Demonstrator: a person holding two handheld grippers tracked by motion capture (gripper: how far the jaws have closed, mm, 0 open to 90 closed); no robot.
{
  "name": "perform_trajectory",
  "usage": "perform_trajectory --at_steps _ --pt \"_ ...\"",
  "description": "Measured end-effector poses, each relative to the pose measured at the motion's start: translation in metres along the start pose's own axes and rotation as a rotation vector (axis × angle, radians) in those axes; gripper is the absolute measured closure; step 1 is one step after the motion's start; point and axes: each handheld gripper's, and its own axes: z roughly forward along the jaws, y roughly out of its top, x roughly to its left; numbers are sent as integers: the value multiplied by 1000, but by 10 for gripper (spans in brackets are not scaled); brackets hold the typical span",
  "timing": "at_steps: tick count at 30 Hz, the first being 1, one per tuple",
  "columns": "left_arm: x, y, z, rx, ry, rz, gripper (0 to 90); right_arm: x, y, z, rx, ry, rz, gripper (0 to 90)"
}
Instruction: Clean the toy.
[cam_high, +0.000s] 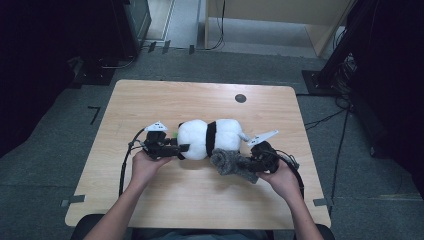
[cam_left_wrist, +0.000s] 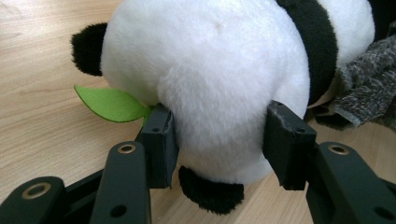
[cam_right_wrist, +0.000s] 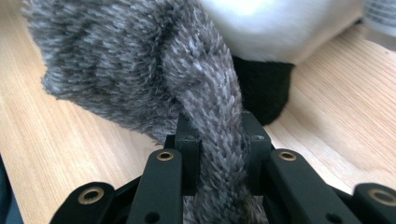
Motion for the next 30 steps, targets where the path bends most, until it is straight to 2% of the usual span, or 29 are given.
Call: perform_trajectory --at_steps 5,10,13,20,30 --pt "0 0 0 0 0 0 496 -4 -2 -2 3 -2 9 749" --pt "0 0 0 1 2 -1 496 0 0 -3 11 -4 -26 751" --pt "0 0 0 0 3 -2 495 4 2 -3 7 10 -49 752" --pt "-1 0 1 -4 6 -2 496 22 12 1 -10 69 -103 752" --pt "-4 -2 0 -11 14 -9 496 47 41 30 16 148 -190 752"
